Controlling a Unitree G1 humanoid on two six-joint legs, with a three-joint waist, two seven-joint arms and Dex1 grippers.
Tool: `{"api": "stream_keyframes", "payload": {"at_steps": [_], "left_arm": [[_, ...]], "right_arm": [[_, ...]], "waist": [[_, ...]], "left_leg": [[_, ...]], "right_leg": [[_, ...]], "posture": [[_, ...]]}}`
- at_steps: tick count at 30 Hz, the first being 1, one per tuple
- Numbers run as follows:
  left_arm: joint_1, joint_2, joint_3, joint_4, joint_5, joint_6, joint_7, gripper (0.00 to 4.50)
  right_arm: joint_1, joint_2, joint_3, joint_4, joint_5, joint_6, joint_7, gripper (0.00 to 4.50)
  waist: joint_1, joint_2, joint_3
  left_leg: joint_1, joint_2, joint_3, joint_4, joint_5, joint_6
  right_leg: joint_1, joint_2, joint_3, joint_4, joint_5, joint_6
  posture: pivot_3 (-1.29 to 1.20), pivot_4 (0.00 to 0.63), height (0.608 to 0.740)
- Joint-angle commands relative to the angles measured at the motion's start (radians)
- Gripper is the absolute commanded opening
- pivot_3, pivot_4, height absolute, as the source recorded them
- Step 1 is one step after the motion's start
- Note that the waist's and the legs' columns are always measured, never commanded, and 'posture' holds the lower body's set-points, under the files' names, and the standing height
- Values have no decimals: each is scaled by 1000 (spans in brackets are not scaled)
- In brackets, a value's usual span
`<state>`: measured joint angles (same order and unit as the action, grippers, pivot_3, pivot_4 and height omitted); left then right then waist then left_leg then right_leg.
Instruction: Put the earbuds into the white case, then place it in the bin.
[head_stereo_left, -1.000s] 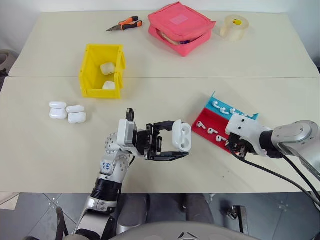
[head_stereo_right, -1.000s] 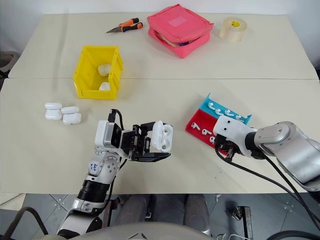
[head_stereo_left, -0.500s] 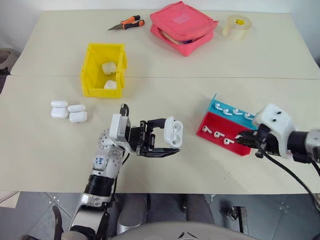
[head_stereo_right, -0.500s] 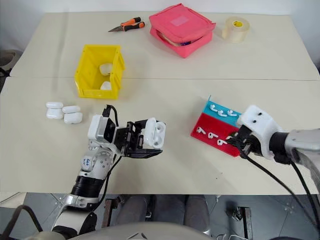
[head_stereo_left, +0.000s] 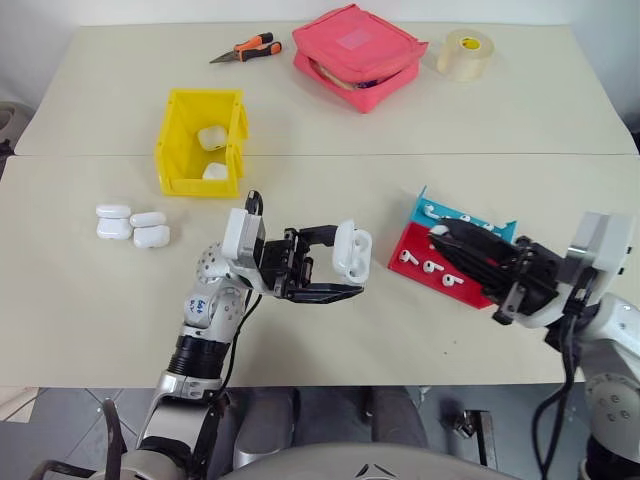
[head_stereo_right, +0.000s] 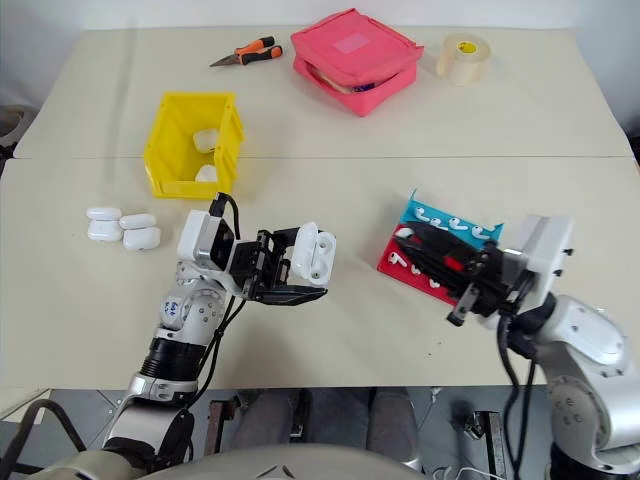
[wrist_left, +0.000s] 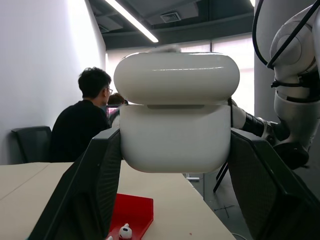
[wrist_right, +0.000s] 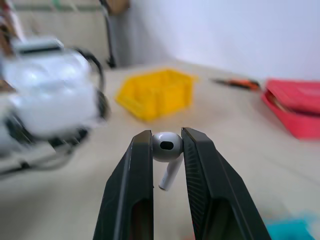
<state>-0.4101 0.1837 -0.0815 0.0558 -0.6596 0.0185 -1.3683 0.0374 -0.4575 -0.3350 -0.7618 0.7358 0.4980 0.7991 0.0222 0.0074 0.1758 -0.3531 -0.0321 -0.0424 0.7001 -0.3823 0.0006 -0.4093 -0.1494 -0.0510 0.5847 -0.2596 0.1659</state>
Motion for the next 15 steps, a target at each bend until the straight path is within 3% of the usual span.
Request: {"api": "stream_keyframes", "payload": {"at_steps": [1, 8, 15], "left_arm": [[-8, 16, 9, -6, -3, 13, -3, 2783], [-11, 22, 4, -7, -4, 40, -2, 2783], [-12, 14, 4, -11, -2, 46, 4, 2783]], "right_arm": [[-63, 73, 123, -48, 5, -67, -64, 462], [-123, 131, 258, -41, -24, -128, -127, 462], [-89, 134, 327, -5, -63, -190, -125, 462]], "waist": [[-1, 1, 0], [1, 1, 0], [-1, 1, 0]], "left_leg": [[0, 0, 0, 0, 0, 0], [0, -1, -1, 0, 0, 0], [0, -1, 0, 0, 0, 0]], "right_leg": [[0, 0, 0, 0, 0, 0], [-1, 0, 0, 0, 0, 0], [-1, 0, 0, 1, 0, -1]], "posture": [[0, 150, 740], [0, 150, 740], [0, 150, 740]]}}
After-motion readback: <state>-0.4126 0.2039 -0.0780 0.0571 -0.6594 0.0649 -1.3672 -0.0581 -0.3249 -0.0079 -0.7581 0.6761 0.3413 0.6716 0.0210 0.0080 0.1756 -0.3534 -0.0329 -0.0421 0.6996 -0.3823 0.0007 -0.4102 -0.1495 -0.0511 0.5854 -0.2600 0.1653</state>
